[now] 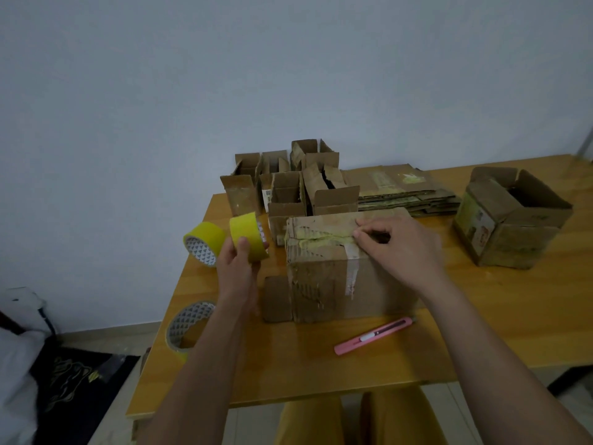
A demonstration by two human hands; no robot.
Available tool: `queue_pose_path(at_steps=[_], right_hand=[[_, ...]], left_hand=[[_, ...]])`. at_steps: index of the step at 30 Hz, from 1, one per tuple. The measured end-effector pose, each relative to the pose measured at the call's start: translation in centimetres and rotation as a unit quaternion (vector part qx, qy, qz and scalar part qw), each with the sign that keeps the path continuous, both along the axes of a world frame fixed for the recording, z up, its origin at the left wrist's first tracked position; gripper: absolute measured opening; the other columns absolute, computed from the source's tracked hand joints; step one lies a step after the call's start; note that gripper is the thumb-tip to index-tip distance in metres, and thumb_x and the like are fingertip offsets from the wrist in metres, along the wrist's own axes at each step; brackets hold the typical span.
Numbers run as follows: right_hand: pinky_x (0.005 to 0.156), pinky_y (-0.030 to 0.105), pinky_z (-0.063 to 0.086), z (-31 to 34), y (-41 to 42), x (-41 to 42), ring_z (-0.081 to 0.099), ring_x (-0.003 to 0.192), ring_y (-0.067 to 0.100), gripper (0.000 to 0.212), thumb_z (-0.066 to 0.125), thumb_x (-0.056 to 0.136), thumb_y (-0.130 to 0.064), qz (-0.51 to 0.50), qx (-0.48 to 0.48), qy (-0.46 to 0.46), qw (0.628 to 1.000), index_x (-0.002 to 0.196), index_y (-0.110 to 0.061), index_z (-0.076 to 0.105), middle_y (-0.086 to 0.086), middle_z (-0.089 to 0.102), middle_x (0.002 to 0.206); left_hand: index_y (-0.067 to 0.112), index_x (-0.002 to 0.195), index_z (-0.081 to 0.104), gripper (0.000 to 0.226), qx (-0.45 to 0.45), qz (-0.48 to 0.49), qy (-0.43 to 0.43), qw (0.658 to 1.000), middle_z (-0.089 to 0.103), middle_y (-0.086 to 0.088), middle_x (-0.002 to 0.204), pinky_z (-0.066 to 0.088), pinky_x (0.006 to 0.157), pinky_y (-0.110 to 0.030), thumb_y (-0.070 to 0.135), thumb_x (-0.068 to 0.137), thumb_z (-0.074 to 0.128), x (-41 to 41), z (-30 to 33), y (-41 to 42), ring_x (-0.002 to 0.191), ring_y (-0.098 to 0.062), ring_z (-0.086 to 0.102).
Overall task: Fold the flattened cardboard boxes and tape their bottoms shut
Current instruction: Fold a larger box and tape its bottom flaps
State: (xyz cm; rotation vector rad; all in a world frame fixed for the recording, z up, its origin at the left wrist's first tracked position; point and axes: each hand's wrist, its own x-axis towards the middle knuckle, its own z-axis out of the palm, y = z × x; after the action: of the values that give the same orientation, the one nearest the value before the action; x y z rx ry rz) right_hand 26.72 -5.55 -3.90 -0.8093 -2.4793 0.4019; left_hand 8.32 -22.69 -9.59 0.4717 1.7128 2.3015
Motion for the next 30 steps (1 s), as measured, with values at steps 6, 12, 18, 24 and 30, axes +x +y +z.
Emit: queue_pose_path(at_steps=[6, 12, 18, 24, 30], right_hand=[[0.055, 0.018, 0.024, 0.4, -0.4, 0.0, 0.045, 0.105, -0.003, 0.028, 0.052, 0.094, -0.054, 0.001, -0.025, 0.009, 1.000, 0.113, -0.041, 0.068, -0.028, 0.059, 0.123], [0.067, 0.023, 0.040, 1.0, 0.0, 0.1, 0.054, 0.105, 0.004, 0.025, 0.054, 0.093, -0.052, 0.026, -0.094, 0.019, 0.995, 0.111, -0.041, 0.068, -0.021, 0.062, 0.115], [0.078, 0.017, 0.044, 2.6, 0.5, 0.7, 0.062, 0.098, 0.000, 0.026, 0.046, 0.100, -0.042, 0.102, -0.263, 0.155, 0.947, 0.104, -0.029, 0.068, -0.017, 0.070, 0.099], [0.079, 0.015, 0.040, 3.8, 1.3, 1.4, 0.067, 0.081, -0.009, 0.044, 0.025, 0.104, -0.050, 0.093, -0.432, 0.182, 0.879, 0.103, -0.022, 0.059, -0.008, 0.075, 0.090], [0.071, 0.018, 0.054, 4.4, 2.6, 1.8, 0.067, 0.070, 0.013, 0.028, 0.047, 0.103, -0.031, 0.068, -0.521, 0.276, 0.805, 0.092, -0.009, 0.061, 0.009, 0.071, 0.085]], left_hand=[[0.015, 0.097, 0.055, 0.018, 0.057, -0.010, 0.101, 0.993, 0.067, 0.006, 0.090, 0.055, 0.078, -0.031, 0.013, 0.105, 0.039, 0.2, 11.3, -0.8, 0.083, -0.012, 0.068], [0.006, 0.102, 0.053, 0.024, 0.140, -0.125, 0.005, 0.982, 0.061, -0.021, 0.092, 0.057, 0.079, -0.054, 0.020, 0.105, 0.034, 1.3, 15.1, -0.9, 0.092, -0.033, 0.065], [0.008, 0.085, 0.052, 0.027, 0.189, -0.274, -0.132, 0.934, 0.064, -0.021, 0.085, 0.046, 0.093, -0.066, 0.023, 0.101, 0.035, 4.8, 13.7, 1.8, 0.096, -0.038, 0.066], [0.007, 0.065, 0.047, 0.037, 0.215, -0.322, -0.211, 0.898, 0.063, -0.020, 0.085, 0.046, 0.093, -0.066, 0.026, 0.095, 0.036, 7.3, 12.5, 6.2, 0.089, -0.038, 0.065], [0.011, 0.064, 0.040, 0.036, 0.191, -0.329, -0.235, 0.895, 0.058, -0.020, 0.082, 0.047, 0.092, -0.066, 0.034, 0.092, 0.040, 7.3, 11.6, 9.0, 0.104, -0.037, 0.055]])
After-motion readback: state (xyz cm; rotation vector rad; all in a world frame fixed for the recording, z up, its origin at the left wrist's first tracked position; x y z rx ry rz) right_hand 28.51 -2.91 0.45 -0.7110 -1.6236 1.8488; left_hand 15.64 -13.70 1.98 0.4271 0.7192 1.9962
